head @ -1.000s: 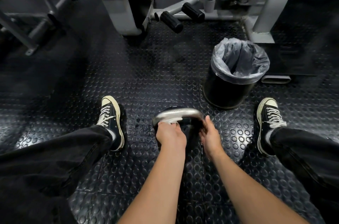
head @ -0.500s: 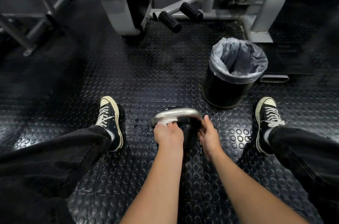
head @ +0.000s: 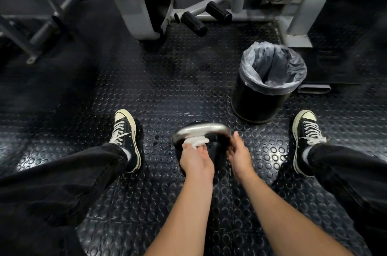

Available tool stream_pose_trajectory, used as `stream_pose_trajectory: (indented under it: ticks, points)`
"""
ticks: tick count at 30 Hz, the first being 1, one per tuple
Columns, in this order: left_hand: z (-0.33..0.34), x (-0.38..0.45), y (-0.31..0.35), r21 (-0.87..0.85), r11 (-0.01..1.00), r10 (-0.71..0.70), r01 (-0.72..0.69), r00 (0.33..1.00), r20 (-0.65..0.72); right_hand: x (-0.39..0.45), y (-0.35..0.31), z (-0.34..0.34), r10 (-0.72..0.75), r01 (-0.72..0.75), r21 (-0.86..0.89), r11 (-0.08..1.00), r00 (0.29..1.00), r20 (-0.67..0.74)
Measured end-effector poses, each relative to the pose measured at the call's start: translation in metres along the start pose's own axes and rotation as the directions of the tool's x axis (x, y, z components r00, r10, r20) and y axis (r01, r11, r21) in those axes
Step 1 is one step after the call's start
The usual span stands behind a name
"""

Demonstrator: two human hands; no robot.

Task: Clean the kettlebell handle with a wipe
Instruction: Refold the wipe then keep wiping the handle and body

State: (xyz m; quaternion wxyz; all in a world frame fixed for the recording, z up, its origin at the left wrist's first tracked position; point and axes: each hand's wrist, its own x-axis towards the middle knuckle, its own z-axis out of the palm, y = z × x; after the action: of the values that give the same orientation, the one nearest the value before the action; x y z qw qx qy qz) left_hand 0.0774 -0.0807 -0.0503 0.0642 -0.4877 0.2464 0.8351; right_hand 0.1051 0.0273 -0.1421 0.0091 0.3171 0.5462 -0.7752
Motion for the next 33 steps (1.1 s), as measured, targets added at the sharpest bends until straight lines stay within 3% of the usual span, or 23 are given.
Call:
stream_pose_trajectory:
  ticks: [6,19,25,33]
  points:
    - [0.006,0.014,0.012,0.015,0.998,0.055,-0.055,0.999,-0.003,-0.001,-0.001,0.000,0.000,0.000,-0.005,1.000,1.000,0.001]
    - [0.008,0.015,0.010,-0.049,0.999,-0.018,0.019,0.999,0.036,-0.001,-0.003,-0.001,0.015,-0.016,0.045,0.999,1.000,0.015]
    - [0.001,0.014,0.007,-0.002,1.000,0.031,-0.031,0.998,0.057,0.000,-0.001,-0.001,0.018,-0.018,0.027,0.999,1.000,0.005]
    - [-0.006,0.005,-0.005,0.040,0.999,-0.019,0.016,0.998,0.064,0.001,0.002,-0.003,0.017,-0.017,-0.023,1.000,1.000,-0.015]
